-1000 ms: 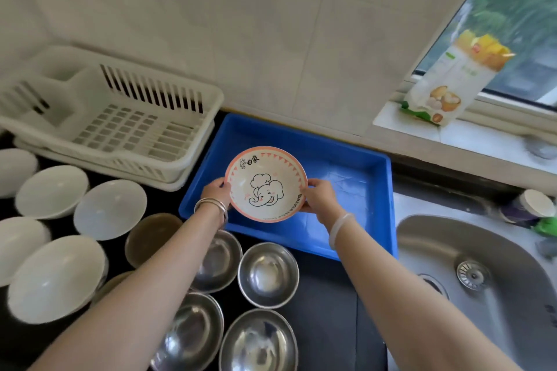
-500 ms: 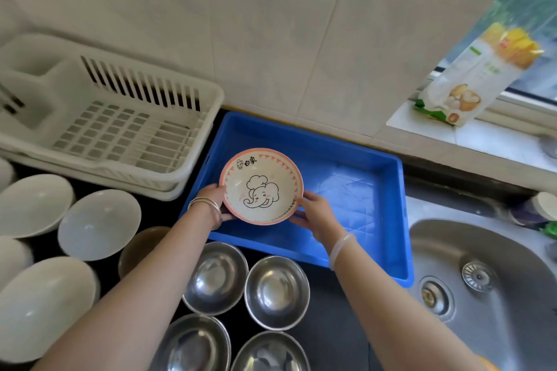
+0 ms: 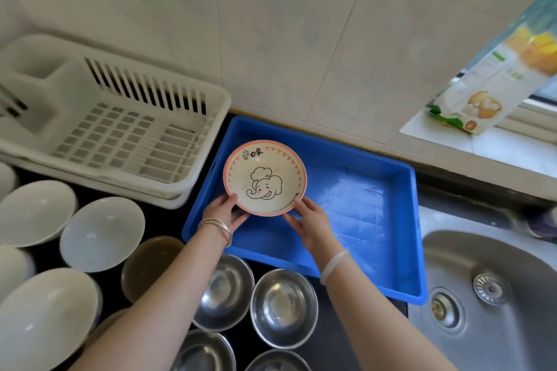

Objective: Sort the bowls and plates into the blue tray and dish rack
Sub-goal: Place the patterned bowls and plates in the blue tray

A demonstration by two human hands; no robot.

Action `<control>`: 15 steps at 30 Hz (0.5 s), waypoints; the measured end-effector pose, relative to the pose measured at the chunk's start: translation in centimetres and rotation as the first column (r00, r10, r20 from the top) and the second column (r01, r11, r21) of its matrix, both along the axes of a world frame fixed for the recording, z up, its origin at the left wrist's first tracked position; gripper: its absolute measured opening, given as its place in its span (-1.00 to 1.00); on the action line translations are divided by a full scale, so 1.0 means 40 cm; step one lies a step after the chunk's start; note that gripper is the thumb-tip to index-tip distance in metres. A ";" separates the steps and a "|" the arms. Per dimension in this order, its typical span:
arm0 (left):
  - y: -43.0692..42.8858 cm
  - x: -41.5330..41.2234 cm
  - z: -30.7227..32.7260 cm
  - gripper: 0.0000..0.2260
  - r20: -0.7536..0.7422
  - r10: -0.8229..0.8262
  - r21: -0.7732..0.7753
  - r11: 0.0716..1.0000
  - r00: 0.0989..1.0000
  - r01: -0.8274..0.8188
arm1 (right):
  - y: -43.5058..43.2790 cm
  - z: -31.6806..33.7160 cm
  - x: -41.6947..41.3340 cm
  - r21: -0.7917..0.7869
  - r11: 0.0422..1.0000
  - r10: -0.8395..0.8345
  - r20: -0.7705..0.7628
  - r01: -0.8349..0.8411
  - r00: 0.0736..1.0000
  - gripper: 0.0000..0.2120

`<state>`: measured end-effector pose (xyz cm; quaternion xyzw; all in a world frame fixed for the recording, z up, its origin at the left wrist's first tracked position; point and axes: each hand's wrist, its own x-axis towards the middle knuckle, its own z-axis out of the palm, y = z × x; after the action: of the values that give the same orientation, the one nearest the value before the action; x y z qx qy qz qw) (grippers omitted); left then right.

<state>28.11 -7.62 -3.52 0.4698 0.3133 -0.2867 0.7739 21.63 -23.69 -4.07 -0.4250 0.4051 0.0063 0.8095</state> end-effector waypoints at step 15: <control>-0.024 0.060 -0.005 -0.68 0.038 0.035 -0.010 0.999 0.999 -0.035 | 0.005 0.011 0.071 -0.032 0.999 -0.029 -0.022 0.028 0.999 -0.67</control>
<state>30.50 -8.57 -3.73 0.4661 0.3051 -0.2656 0.7868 24.48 -23.48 -3.64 -0.4317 0.4201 -0.0070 0.7981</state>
